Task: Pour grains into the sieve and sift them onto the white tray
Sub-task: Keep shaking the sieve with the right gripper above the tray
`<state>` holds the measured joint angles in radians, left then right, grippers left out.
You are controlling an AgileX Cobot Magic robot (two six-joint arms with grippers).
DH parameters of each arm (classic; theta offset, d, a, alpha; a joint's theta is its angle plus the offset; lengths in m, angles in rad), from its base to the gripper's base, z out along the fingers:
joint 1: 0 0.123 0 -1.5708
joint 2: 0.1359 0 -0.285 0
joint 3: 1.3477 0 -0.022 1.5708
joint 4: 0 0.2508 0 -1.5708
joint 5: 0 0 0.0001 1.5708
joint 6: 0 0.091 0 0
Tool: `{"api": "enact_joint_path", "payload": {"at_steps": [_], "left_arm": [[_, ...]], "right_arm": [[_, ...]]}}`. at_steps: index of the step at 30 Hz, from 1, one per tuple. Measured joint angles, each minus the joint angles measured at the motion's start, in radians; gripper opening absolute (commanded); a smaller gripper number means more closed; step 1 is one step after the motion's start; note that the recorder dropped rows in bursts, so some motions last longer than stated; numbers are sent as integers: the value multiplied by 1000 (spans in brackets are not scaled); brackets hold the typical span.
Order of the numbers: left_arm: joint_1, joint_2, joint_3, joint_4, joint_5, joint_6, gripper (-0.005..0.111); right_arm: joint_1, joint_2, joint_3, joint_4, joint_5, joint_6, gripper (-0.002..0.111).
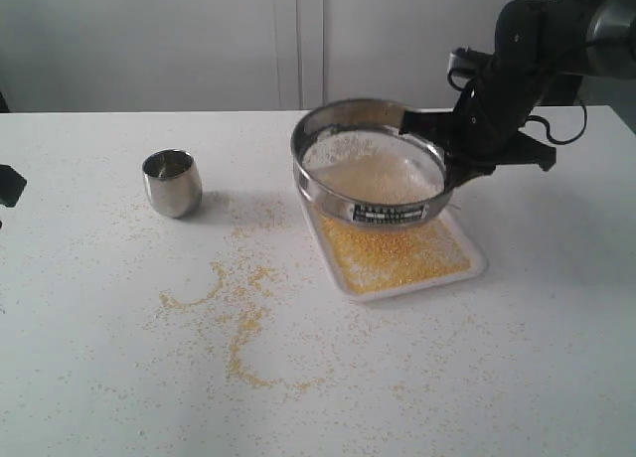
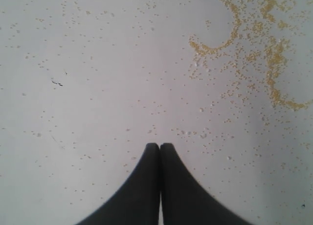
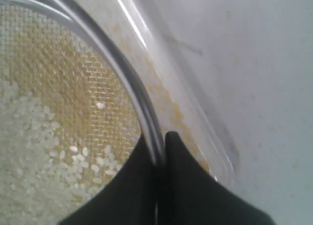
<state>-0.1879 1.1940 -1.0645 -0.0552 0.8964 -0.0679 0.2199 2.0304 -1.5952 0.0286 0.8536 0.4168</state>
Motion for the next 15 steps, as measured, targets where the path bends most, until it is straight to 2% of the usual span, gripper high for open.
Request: {"api": "enact_joint_path", "payload": {"at_steps": [3, 7, 13, 14, 15], "left_arm": [[0, 0, 0, 0, 0, 0, 0], [0, 0, 0, 0, 0, 0, 0], [0, 0, 0, 0, 0, 0, 0], [0, 0, 0, 0, 0, 0, 0], [0, 0, 0, 0, 0, 0, 0]], "right_arm": [[6, 0, 35, -14, 45, -37, 0], [6, 21, 48, 3, -136, -18, 0], [8, 7, 57, -4, -14, -34, 0], [10, 7, 68, -15, -59, -36, 0], [10, 21, 74, -16, -187, -31, 0]]}}
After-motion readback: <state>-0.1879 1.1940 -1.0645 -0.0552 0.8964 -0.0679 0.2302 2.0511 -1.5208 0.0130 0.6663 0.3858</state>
